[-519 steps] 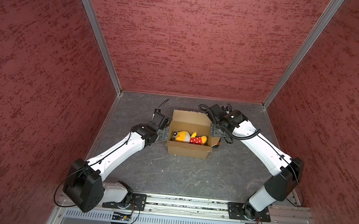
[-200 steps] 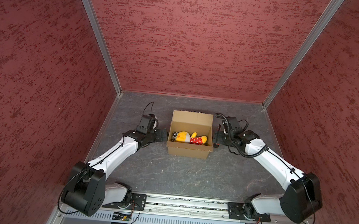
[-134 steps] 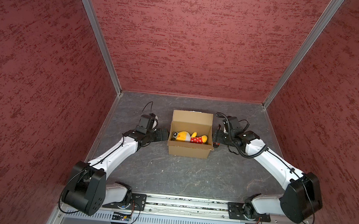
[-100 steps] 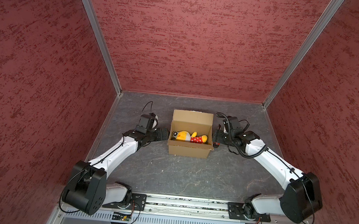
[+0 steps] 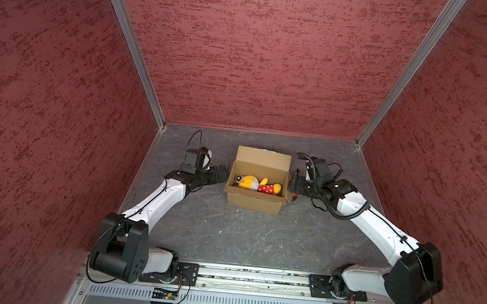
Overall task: Unpack the express box
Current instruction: 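Pull both grippers back and outward away from the box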
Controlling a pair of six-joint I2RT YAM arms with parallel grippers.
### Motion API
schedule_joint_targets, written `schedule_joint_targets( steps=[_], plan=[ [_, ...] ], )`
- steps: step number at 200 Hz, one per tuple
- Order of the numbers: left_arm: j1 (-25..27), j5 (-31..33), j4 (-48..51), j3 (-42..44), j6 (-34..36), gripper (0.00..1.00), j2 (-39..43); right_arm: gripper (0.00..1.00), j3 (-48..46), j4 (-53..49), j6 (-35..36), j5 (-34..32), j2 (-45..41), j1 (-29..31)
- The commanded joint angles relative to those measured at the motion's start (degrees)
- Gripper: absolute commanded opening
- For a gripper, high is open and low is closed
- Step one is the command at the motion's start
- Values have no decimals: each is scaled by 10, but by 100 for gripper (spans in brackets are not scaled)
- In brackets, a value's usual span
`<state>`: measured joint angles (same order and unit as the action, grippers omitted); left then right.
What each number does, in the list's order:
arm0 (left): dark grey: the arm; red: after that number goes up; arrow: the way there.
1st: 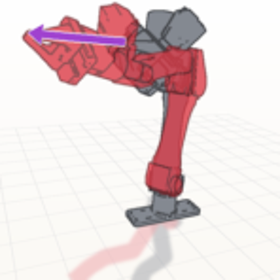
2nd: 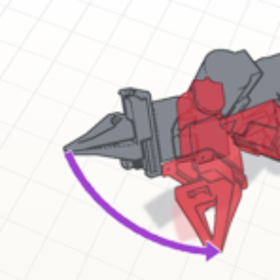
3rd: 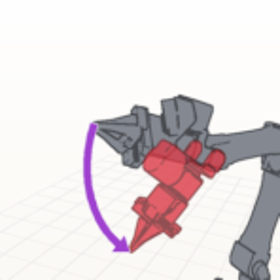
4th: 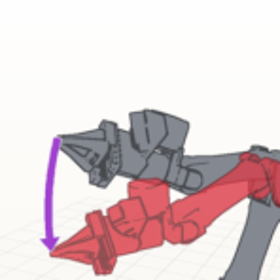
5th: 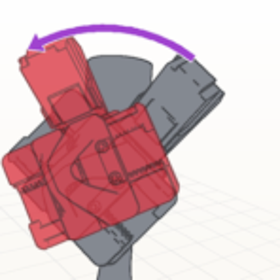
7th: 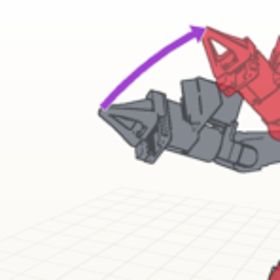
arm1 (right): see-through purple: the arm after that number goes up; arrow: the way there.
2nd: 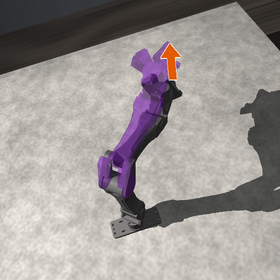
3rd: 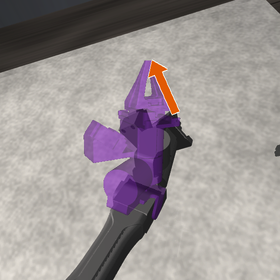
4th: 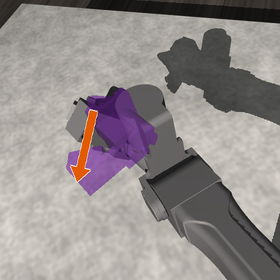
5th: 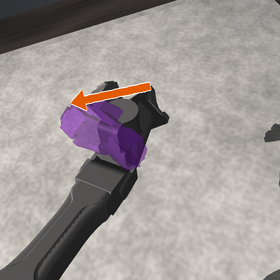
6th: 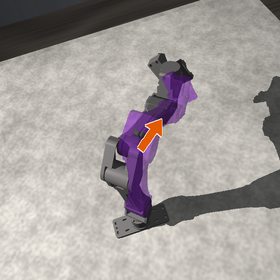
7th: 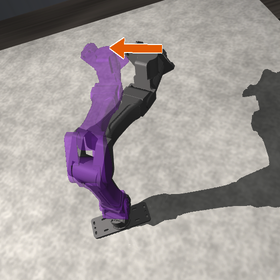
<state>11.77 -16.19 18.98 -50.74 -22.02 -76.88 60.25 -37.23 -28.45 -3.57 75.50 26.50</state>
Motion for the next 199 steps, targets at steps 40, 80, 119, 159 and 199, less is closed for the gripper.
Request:
schedule_joint_targets(
  steps=[40,80,119,159,199],
  plan=[
    [-31,-31,18,-89,43,99,-17,92,9,-49,12,-17,-54,-7],
    [-63,-33,42,-155,46,99,-26,92,27,-71,20,-45,-82,-17],
    [-69,-18,93,-212,48,100,-18,93,46,-54,30,-46,-82,-43],
    [-68,7,160,-224,39,100,34,93,70,-6,44,-21,-41,-83],
    [-58,55,250,-210,18,100,100,93,92,48,65,30,19,-130]
  ],
)
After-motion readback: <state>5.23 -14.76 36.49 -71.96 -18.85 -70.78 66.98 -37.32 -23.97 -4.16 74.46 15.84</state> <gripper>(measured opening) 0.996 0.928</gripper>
